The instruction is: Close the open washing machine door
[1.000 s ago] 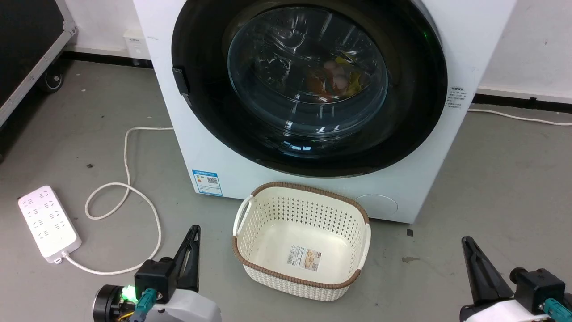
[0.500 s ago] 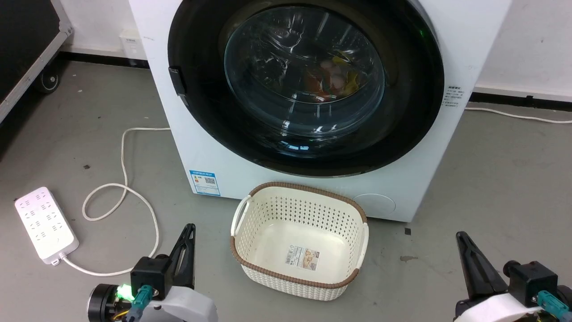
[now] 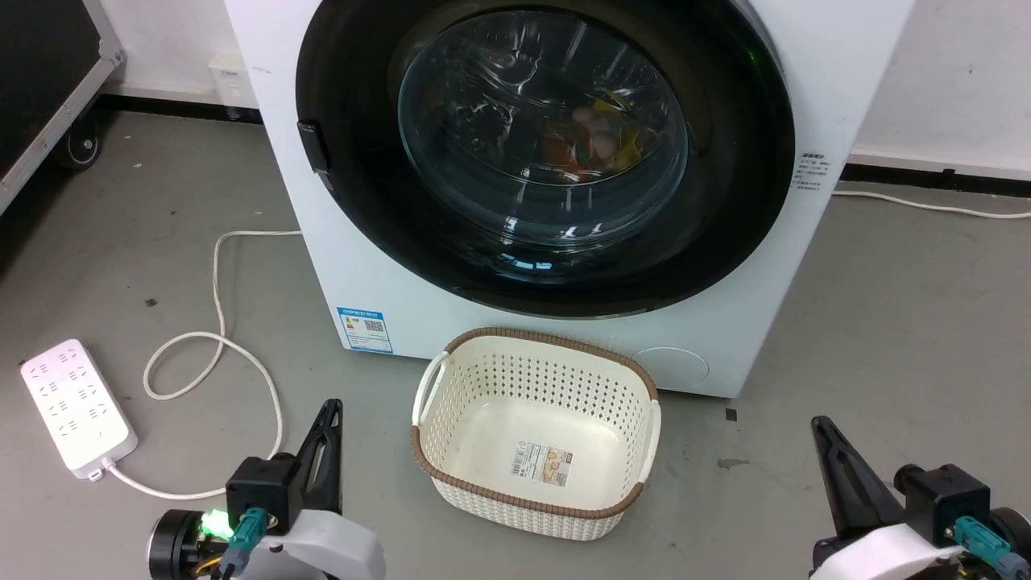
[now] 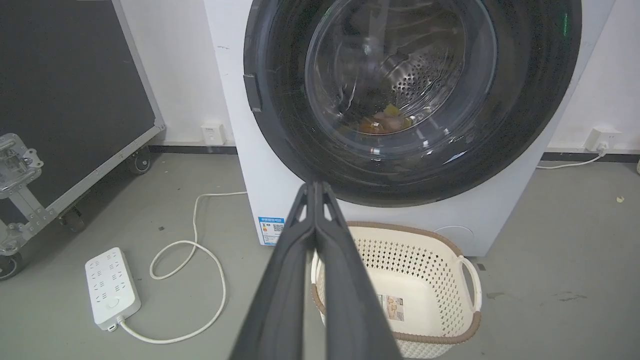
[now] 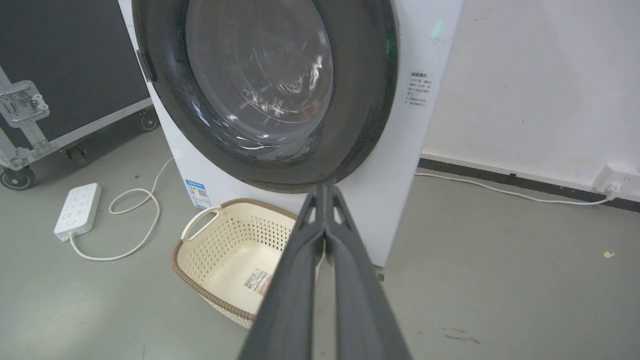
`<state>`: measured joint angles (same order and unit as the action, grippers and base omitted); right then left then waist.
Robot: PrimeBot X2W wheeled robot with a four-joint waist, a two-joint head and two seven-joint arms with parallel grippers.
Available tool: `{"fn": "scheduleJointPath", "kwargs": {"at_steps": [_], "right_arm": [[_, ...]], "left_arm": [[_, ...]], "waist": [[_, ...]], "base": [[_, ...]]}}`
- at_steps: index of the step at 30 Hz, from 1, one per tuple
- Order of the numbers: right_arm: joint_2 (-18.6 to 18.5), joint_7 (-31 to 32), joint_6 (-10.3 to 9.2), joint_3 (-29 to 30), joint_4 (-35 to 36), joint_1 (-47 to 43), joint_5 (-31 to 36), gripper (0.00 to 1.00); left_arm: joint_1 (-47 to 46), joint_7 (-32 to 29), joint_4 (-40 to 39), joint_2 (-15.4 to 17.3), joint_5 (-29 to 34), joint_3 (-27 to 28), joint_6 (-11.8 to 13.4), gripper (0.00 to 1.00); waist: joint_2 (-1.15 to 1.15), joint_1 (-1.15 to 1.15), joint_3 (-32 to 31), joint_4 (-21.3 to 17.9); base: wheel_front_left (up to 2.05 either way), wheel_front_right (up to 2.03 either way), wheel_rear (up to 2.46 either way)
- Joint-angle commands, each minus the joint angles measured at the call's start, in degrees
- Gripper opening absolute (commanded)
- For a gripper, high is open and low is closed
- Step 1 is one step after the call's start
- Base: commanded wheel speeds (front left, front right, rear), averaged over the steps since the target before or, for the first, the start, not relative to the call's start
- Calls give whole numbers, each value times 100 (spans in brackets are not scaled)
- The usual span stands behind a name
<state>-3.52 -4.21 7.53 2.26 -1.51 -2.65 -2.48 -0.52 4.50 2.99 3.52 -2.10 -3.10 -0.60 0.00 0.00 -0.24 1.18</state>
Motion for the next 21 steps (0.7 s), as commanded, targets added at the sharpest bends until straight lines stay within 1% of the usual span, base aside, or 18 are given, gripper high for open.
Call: {"fn": "scheduleJointPath", "kwargs": {"at_steps": [1, 21], "right_arm": [[32, 28, -3, -26, 45, 114, 38, 0], [51, 256, -4, -142, 106, 201, 160, 0]], "left_arm": [[38, -45, -45, -13, 52, 29, 32, 0], [46, -279, -192, -43, 144, 192, 48, 0]], "waist": [[0, 1, 1, -5], [0, 1, 14, -70]], "base": [[0, 0, 0], [0, 0, 0]]}}
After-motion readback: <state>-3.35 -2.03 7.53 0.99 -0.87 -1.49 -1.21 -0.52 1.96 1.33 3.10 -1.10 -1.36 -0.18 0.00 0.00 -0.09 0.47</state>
